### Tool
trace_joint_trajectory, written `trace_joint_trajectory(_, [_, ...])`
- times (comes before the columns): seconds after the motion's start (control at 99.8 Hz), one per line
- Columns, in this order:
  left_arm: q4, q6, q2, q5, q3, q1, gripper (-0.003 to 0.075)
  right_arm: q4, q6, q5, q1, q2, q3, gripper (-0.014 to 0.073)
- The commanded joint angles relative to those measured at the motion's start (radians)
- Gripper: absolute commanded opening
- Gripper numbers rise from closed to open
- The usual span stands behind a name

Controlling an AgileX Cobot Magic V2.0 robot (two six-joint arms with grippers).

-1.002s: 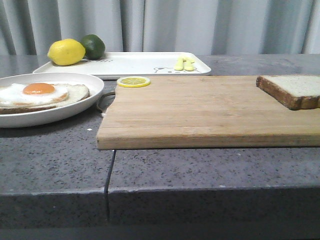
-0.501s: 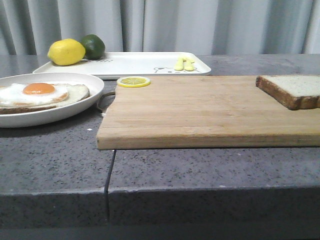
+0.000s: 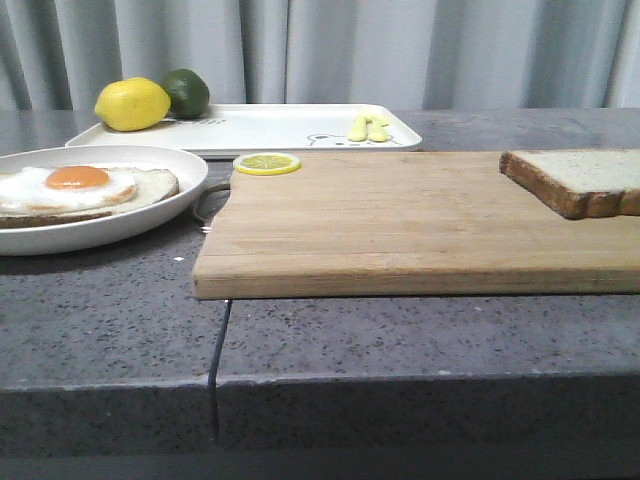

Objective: Place bread and move sandwich to tray
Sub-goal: 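Lift the bread and carry it with the right gripper over the egg toast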

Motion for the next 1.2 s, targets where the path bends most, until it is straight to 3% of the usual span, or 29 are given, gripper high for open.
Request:
trace_joint_trajectory(0.0, [-0.025,-0.001,0.012,-0.059,-0.034,0.002,0.0617,0.026,0.008,0.047,-0.006,-0.031,-0.022,-0.0028])
trace_joint_trajectory(0.391, [-0.025,-0.001,0.012,-0.059,-0.034,0.002,0.0617,0.096,0.051,0.251,-0.006,-0.162,-0.053,-0.0028])
trace_joint_trajectory(0.702, [-0.025,-0.001,0.012,-0.059,-0.034,0.002,0.0617,0.263,0.096,0.34,0.06,-0.297,-0.077,-0.0028])
trace_joint_trajectory(0.912, [-0.025,-0.001,0.012,-0.059,-0.034,0.002,0.0617,0.372,0.096,0.226,0.234,-0.312,-0.097,-0.0028])
trace_joint_trajectory(1.193, [-0.025,-0.001,0.012,-0.059,-0.034,0.002,0.0617,0.405,0.096,-0.142,0.588,-0.266,-0.203,-0.0028])
